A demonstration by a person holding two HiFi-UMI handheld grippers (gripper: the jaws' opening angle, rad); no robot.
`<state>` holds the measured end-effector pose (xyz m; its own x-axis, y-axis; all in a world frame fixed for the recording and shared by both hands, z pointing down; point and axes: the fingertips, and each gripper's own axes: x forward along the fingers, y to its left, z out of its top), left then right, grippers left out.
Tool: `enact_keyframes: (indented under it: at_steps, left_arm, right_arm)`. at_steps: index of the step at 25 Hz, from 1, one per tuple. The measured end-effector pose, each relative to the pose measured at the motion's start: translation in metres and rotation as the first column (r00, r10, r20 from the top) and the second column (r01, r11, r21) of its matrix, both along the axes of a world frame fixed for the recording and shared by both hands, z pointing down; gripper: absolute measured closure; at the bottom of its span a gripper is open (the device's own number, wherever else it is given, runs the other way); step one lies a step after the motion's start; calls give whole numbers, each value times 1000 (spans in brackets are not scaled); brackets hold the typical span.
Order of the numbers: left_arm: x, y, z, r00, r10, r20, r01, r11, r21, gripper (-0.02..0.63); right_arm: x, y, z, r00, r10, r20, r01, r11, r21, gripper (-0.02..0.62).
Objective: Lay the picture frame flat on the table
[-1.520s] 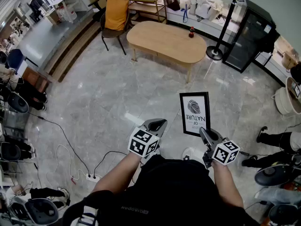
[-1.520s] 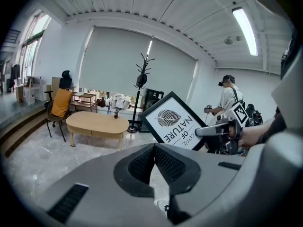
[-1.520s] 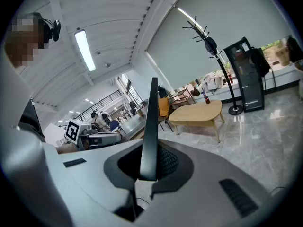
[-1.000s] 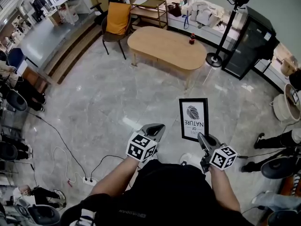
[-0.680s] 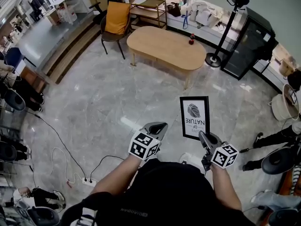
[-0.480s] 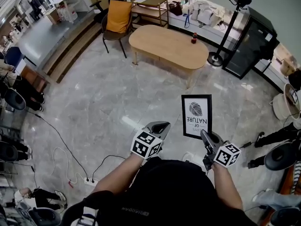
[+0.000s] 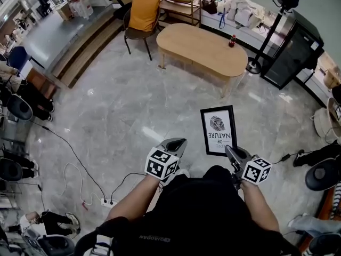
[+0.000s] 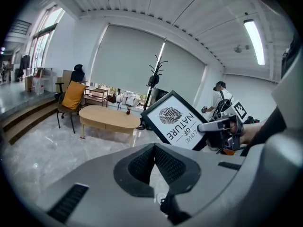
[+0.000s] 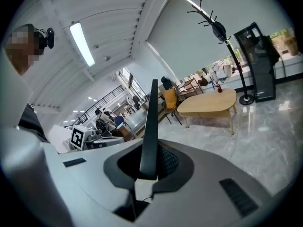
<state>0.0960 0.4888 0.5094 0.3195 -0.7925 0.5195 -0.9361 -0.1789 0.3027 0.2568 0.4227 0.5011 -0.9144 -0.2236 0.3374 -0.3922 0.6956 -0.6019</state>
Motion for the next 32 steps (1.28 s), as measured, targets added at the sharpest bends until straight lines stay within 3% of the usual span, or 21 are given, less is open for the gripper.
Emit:
enact_keyframes:
  at_steps: [6,10,17,24,28,32]
  left_arm:
    - [-41,-14,8,998,-63,-8,63,998,-18,601]
    - [-51,-46,13,999,-46,-3,46,998,-42,601]
    - [-80,-138,17,1000,5,30,-3,998,-69,601]
    - [-116,-267,-13,999,-6,46,6,1000,8,601]
    - [-120,-302,-7,999,11,34,-11,1000,-4,601]
    - [-137,-312,15,1000,7,18,-5,997,-82,601]
  right_arm:
    - [-32,-21,11,999,-40,-23,39,999,-28,577]
    - [-55,-58,19,999,-34,-6,34,998,-57,577]
    - [-121,-153,31,998,-26,51,32,993,-114,577]
    - [-164,-264,21,996,-61,58,65,995,-75,577]
    - [-178,-316,24,996,-3,84,13,992,-123,577]
    - [-191,-339,28,996,7,86,6,988,-155,577]
